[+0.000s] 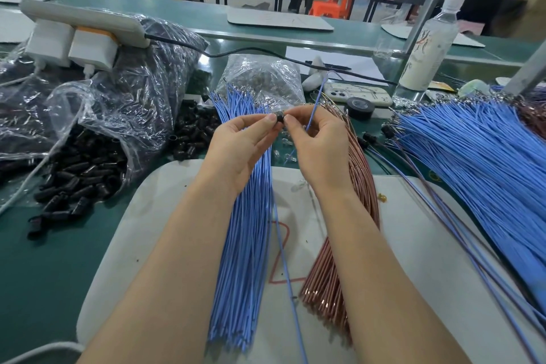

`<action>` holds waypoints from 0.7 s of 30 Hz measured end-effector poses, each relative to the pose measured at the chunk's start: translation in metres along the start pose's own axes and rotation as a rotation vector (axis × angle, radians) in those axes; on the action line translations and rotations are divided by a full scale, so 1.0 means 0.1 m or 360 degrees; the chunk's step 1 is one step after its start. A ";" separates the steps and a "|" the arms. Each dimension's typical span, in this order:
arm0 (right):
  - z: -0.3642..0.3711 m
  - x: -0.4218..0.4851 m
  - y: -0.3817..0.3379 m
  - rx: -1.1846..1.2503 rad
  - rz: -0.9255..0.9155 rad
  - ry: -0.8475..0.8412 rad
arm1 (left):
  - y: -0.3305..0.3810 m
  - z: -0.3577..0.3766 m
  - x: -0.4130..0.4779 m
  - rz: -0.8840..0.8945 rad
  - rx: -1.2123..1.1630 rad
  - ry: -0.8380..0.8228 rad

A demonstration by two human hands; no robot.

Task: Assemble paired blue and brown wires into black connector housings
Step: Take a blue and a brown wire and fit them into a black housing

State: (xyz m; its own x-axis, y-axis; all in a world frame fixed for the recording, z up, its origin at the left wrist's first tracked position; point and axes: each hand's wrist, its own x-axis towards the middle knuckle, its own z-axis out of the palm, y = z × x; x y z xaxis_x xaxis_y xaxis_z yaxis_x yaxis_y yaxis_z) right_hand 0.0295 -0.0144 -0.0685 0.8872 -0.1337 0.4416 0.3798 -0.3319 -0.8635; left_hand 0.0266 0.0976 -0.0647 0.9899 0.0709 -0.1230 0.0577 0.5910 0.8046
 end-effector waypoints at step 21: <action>0.06 0.05 -0.05 0.0933 0.0683 -0.0079 | -0.06 0.08 -0.04 0.0374 0.0415 -0.0060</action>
State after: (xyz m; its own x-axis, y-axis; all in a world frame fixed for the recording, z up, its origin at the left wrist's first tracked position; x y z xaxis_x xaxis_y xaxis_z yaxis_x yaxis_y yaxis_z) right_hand 0.0339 -0.0075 -0.0629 0.9951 -0.0925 0.0352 0.0613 0.2967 -0.9530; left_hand 0.0236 0.0870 -0.0642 0.9838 0.1478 0.1010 -0.1461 0.3367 0.9302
